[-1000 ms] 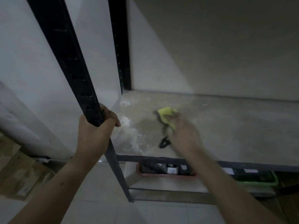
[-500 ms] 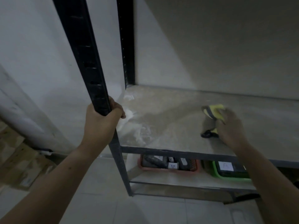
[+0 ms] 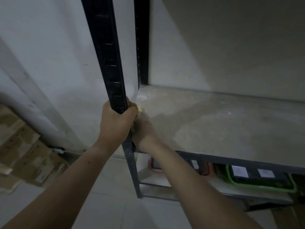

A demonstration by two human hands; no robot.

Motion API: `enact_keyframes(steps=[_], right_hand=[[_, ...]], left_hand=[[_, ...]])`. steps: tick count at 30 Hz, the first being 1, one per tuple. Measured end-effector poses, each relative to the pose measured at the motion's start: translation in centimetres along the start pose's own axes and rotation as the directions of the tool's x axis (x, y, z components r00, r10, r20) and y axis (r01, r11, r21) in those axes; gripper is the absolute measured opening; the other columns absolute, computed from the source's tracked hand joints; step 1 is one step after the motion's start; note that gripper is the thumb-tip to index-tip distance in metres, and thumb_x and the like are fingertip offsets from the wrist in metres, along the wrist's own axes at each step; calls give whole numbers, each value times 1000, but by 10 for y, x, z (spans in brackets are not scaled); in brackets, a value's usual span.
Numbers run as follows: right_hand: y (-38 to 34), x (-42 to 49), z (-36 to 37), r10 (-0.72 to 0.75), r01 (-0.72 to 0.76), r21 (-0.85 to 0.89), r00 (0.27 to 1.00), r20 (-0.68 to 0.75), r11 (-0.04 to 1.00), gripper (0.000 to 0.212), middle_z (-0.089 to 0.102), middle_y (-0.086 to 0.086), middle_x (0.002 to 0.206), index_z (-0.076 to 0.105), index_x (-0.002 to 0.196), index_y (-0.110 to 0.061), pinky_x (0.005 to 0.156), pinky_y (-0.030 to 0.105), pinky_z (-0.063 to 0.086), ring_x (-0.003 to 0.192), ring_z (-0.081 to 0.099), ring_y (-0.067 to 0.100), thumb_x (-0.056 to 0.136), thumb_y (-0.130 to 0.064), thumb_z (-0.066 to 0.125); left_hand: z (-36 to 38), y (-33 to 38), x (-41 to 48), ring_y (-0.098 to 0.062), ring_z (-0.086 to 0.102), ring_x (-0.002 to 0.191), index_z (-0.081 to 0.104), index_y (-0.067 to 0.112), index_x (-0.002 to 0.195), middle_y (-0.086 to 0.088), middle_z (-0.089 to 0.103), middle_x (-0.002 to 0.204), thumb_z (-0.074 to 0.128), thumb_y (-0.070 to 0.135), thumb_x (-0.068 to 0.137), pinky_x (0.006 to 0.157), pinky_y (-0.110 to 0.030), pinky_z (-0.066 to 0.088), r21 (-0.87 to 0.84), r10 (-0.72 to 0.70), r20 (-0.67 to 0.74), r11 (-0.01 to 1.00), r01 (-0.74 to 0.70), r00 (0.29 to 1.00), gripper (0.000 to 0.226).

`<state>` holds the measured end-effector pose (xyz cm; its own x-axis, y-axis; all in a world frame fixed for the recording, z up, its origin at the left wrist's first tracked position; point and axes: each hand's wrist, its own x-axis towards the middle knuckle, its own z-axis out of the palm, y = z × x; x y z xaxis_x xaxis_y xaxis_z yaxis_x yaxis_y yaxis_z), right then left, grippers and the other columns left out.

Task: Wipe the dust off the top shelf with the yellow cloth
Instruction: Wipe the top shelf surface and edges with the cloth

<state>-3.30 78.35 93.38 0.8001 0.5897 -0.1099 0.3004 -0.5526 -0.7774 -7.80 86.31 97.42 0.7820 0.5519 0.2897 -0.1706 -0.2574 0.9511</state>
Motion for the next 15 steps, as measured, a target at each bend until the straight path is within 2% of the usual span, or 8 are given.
enact_keyframes(steps=[3,5,7,9,10,12,13,15], right_hand=[[-2,5,-25,30,-16,288,998,-47,957,21,61,-2,85,59,115,-11,57,18,43,74,58,14,99,-14,46],[13,6,-57,116,-61,294,978,-176,954,29,58,-8,92,52,128,-19,49,11,39,71,54,5,101,-24,43],[46,10,-93,149,-102,144,920,-364,984,39,58,-1,116,44,139,-20,65,11,44,87,59,11,100,-25,42],[84,16,-123,133,-169,-32,867,-480,985,44,52,9,135,43,140,-19,95,31,48,112,57,28,97,-25,46],[101,18,-132,145,-233,-136,871,-469,963,49,46,11,143,40,142,-18,104,39,42,124,49,32,95,-28,46],[128,23,-136,169,-322,-407,914,-369,855,61,26,13,155,28,148,-17,116,42,24,141,25,34,92,-40,41],[134,26,-132,157,-319,-526,931,-329,788,63,18,13,158,23,149,-18,118,43,16,145,15,34,93,-42,38],[131,35,-113,97,-263,-634,954,-283,727,63,15,14,159,21,150,-18,119,41,10,147,9,32,94,-45,32]], left_hand=[[-1,0,0,-46,61,70,57,18,59,-24,61,67,59,12,73,66,-56,55,10,-22,1,1000,22,1000,15],[-2,0,1,-45,60,72,56,15,59,-30,60,71,59,13,72,70,-54,54,40,-18,16,999,18,1000,13],[-2,1,1,-39,63,72,59,25,54,-25,62,70,59,13,71,74,-49,55,42,-25,17,999,24,1000,21],[-2,1,1,-33,65,70,59,31,53,-19,64,68,59,14,72,77,-43,57,20,-31,15,999,31,999,26],[-1,0,1,-29,65,69,59,31,53,-17,65,67,60,14,73,77,-40,58,11,-29,12,1000,29,1000,27],[0,-1,2,-26,65,68,59,30,53,-16,65,66,60,13,73,76,-37,58,1,-20,3,1000,20,1000,26],[1,-1,2,-28,65,68,58,30,53,-16,64,66,60,12,73,75,-37,58,-1,-16,3,1000,16,1000,26],[1,-1,2,-35,64,70,58,30,53,-20,62,67,59,11,72,74,-39,56,4,-14,5,1000,14,1000,26]])
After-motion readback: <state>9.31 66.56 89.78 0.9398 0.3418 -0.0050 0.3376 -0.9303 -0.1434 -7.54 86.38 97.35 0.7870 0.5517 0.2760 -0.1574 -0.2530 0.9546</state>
